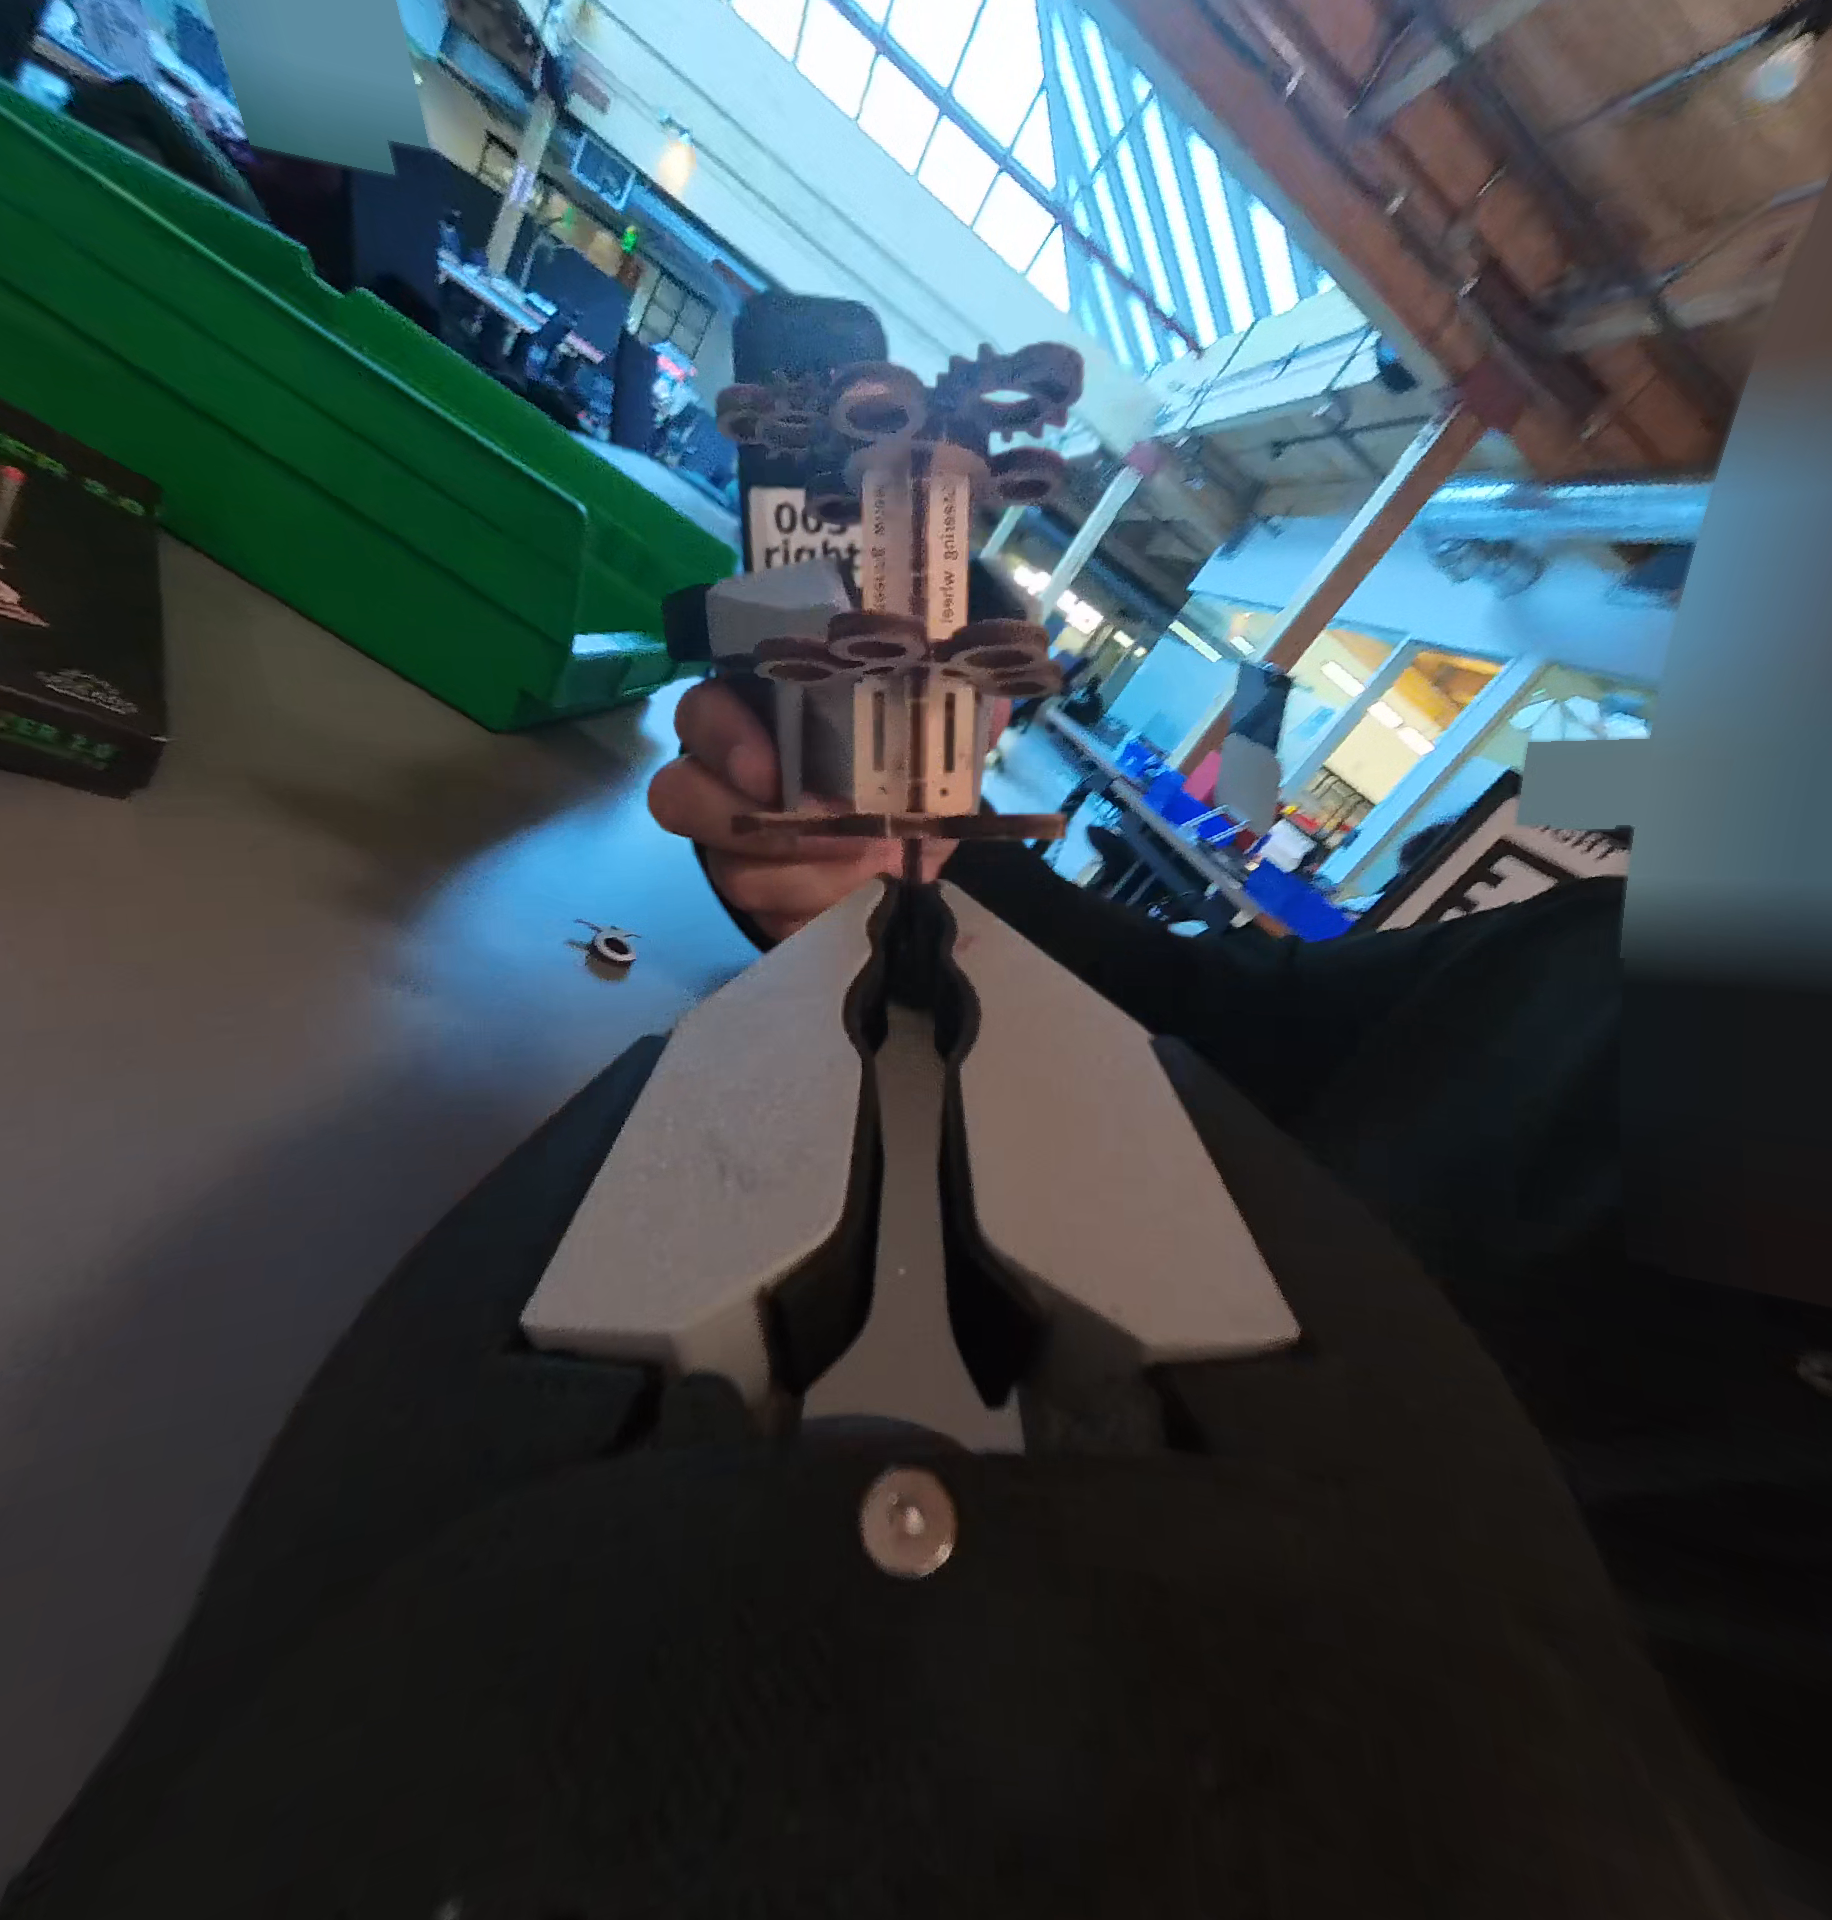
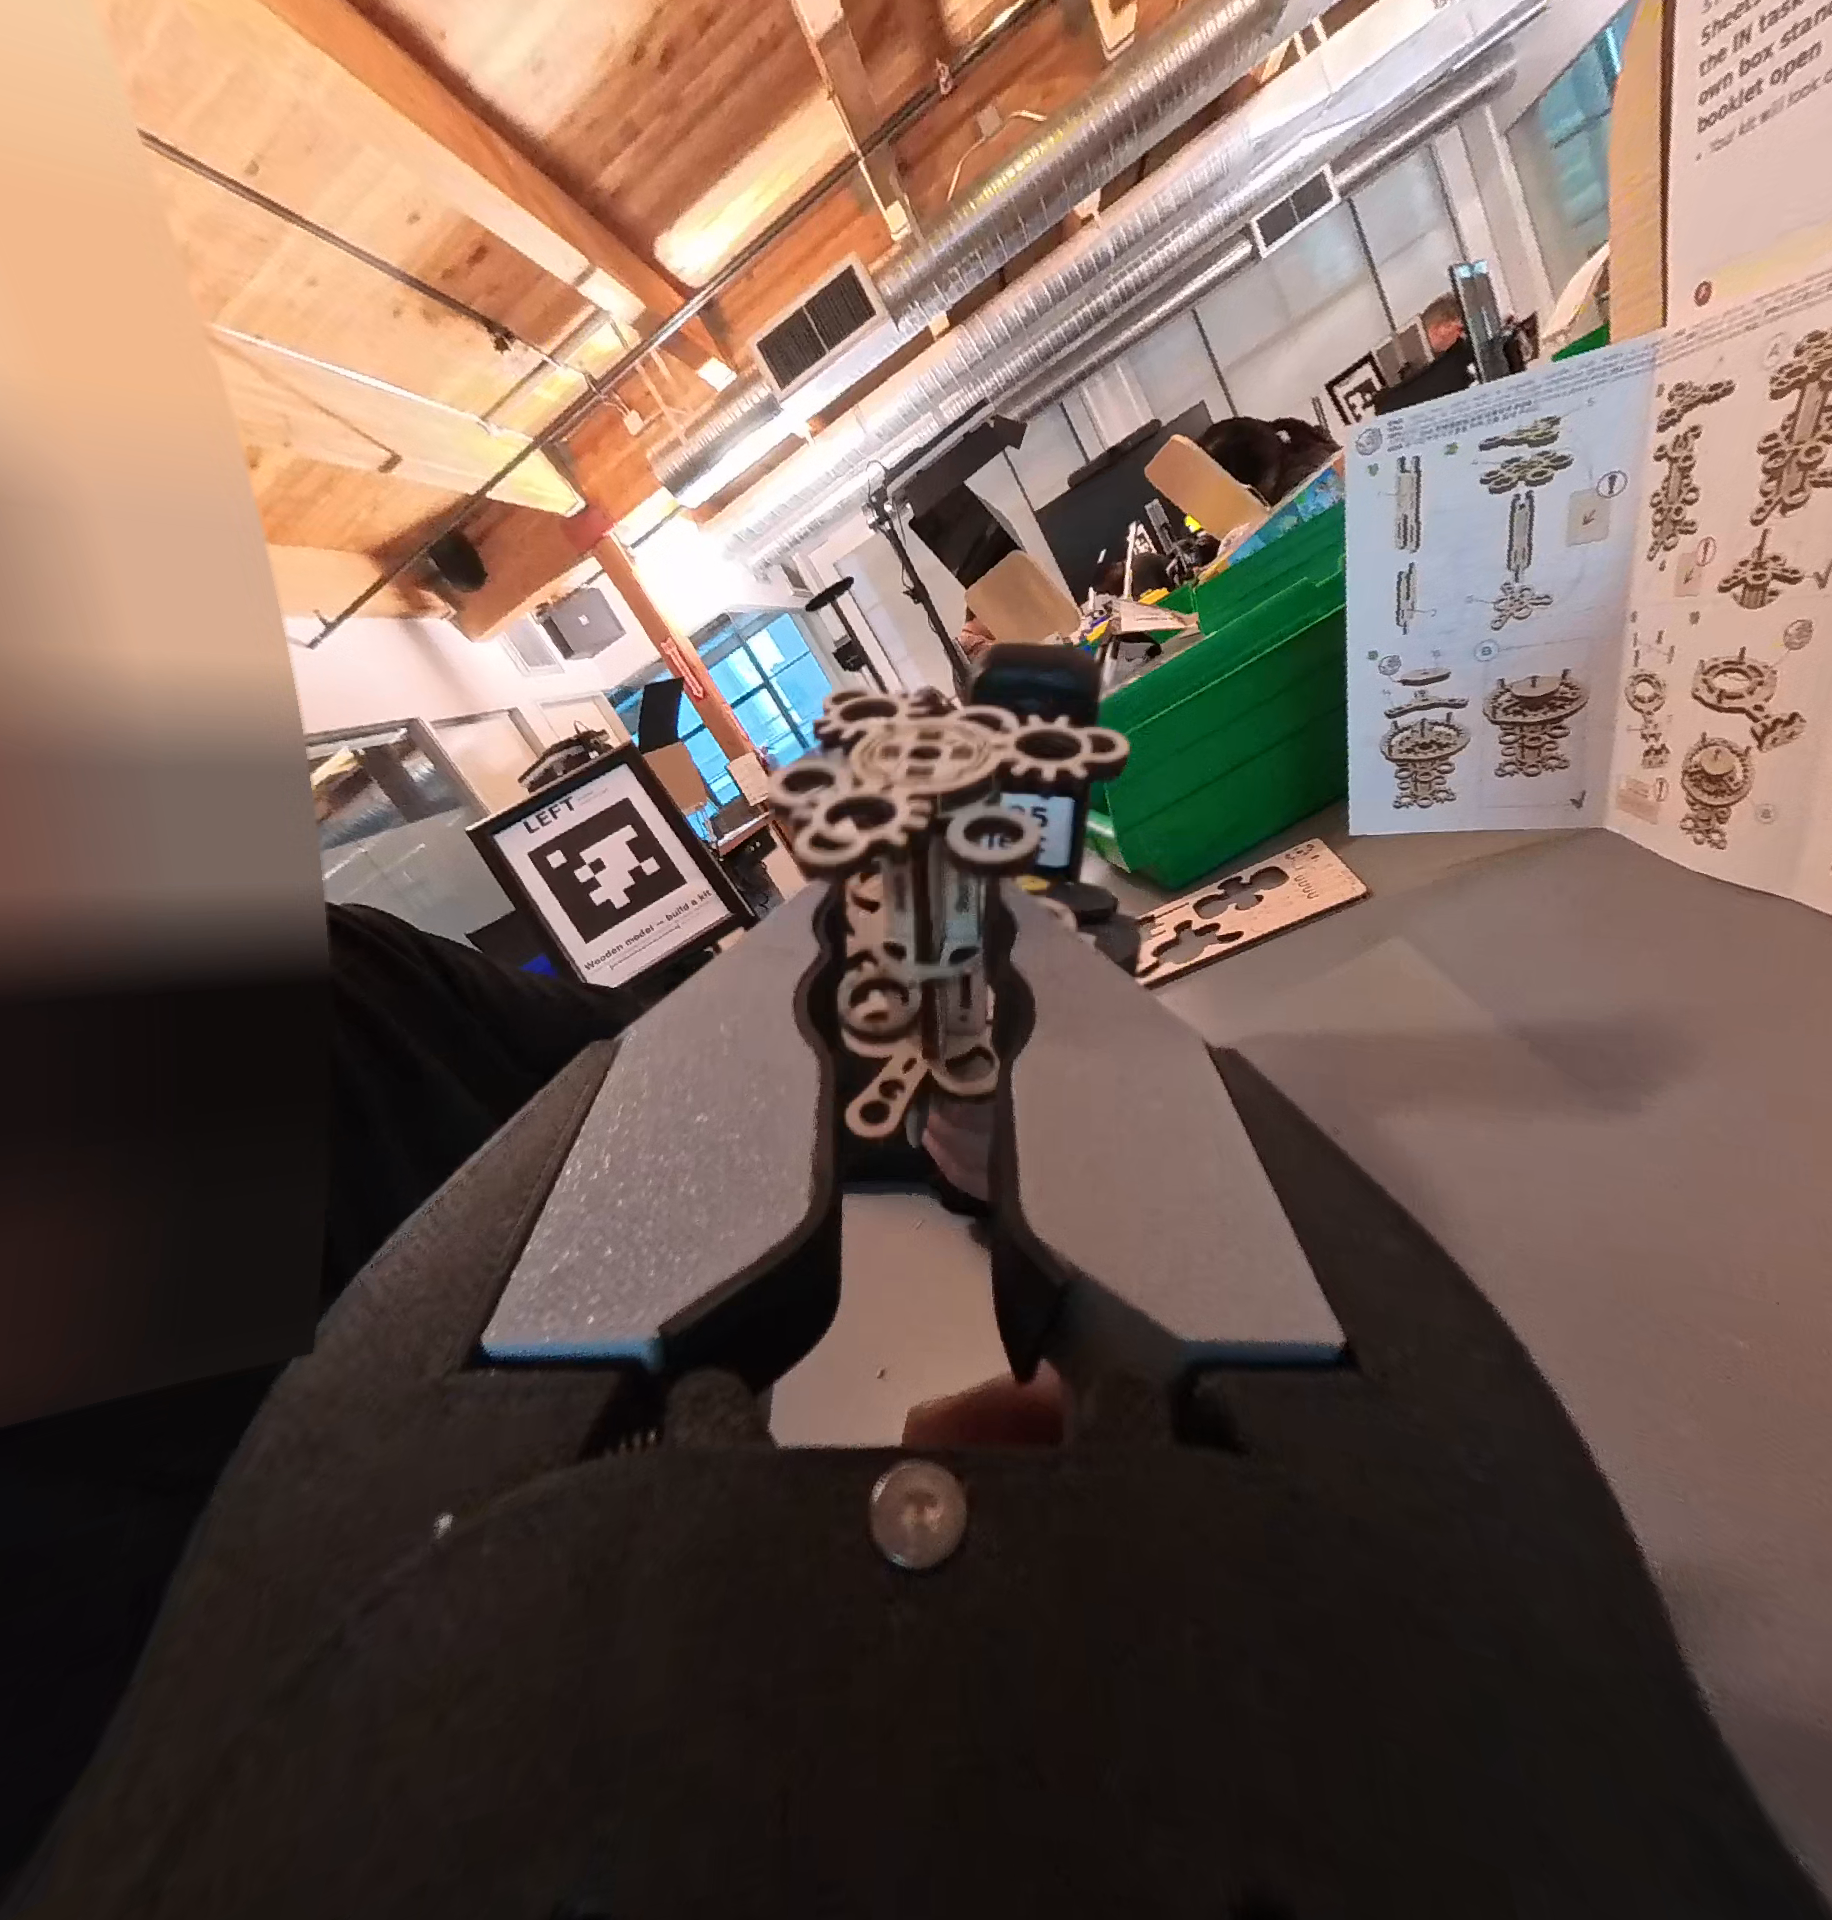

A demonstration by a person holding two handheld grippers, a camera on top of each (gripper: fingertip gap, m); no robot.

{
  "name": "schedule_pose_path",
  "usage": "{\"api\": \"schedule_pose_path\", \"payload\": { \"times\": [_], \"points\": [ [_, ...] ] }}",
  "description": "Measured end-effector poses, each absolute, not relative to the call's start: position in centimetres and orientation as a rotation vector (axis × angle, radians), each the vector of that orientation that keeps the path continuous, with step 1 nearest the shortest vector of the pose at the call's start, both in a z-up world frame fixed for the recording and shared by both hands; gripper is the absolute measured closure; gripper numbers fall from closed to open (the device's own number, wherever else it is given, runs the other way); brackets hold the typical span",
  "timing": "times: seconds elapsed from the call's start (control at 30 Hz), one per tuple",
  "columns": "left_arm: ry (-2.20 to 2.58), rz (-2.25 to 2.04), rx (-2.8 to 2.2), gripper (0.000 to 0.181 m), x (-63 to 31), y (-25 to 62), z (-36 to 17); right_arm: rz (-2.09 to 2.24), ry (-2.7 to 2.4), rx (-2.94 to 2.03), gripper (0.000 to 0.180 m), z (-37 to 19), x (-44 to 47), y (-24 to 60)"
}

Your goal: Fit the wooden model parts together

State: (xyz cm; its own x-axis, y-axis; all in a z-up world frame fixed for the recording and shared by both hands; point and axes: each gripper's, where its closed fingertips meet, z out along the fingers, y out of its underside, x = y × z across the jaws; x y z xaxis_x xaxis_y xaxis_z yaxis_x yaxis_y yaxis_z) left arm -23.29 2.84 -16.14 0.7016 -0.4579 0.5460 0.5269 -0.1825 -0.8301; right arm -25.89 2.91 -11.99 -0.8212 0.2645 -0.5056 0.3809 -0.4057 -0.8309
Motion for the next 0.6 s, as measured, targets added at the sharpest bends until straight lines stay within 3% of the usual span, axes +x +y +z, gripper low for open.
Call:
{"api": "schedule_pose_path", "payload": {
  "times": [0.6],
  "points": [
    [-0.042,-0.802,-1.631,0.181,-22.7,3.3,-17.4,-2.409,1.811,0.937,0.165,-13.1,-26.4,2.1]
  ]
}}
